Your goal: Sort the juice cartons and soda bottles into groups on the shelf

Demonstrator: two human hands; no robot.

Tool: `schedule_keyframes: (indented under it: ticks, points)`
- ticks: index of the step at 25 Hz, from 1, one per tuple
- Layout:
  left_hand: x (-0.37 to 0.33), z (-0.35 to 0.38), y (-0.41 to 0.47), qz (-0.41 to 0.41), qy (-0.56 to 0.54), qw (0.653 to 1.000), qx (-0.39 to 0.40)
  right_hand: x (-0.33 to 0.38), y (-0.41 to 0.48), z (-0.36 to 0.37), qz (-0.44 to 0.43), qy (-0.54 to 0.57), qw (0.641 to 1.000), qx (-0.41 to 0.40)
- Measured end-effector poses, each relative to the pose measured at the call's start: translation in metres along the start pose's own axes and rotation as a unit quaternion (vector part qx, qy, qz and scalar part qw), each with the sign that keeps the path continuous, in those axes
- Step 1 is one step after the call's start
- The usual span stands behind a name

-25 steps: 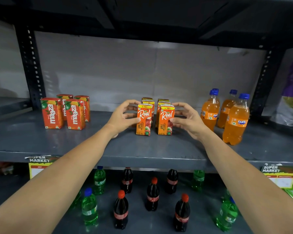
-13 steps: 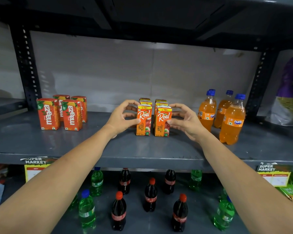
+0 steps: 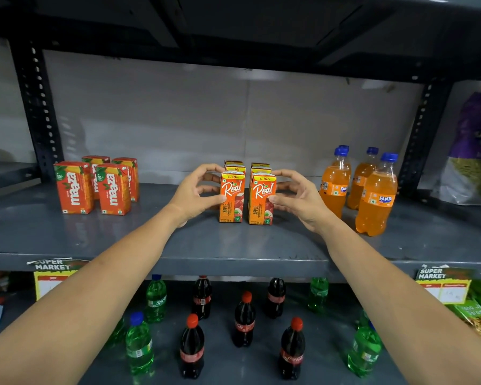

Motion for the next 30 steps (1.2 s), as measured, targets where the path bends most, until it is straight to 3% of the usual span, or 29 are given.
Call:
schedule_keyframes:
  ticks: [7, 11, 13, 15, 18, 21, 24, 26, 30]
  points:
    - [-0.004, -0.001, -0.002, 0.014, 0.025, 1.0, -0.003, 0.002, 0.0, -0.001, -0.011, -0.023, 1.0, -0.006]
    - [-0.008, -0.003, -0.003, 0.043, 0.107, 0.993, -0.008, 0.011, -0.006, -0.006, -0.049, -0.043, 0.998, -0.025]
    - [-0.016, -0.007, -0.004, 0.079, 0.16, 0.983, -0.036, 0.018, -0.015, -0.013, -0.074, -0.088, 0.99, -0.077]
    - [-0.032, -0.012, -0.01, 0.137, 0.205, 0.965, -0.091, 0.033, -0.033, -0.025, -0.139, -0.165, 0.96, -0.181]
    - [-0.06, -0.002, -0.027, 0.227, 0.261, 0.929, -0.13, 0.06, -0.077, -0.046, -0.25, -0.247, 0.88, -0.318]
    - [-0.08, 0.037, -0.041, 0.288, 0.312, 0.901, -0.085, 0.065, -0.115, -0.083, -0.276, -0.27, 0.82, -0.422]
    - [-0.097, 0.085, -0.046, 0.313, 0.273, 0.905, -0.087, 0.054, -0.144, -0.131, -0.255, -0.292, 0.792, -0.472]
    - [-0.103, 0.117, -0.037, 0.295, 0.223, 0.924, -0.094, 0.045, -0.15, -0.166, -0.231, -0.273, 0.801, -0.48]
    - [-0.098, 0.169, -0.009, 0.214, 0.148, 0.957, -0.129, 0.026, -0.133, -0.193, -0.184, -0.181, 0.873, -0.414]
Point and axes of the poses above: each hand's wrist, its own y-axis towards the middle knuckle, its own z-axis out of the palm, x = y × z, the point moved 10 cm from there along y, towards the middle knuckle, and after that the axes turned 6 degrees about z, right-handed, at the moved point
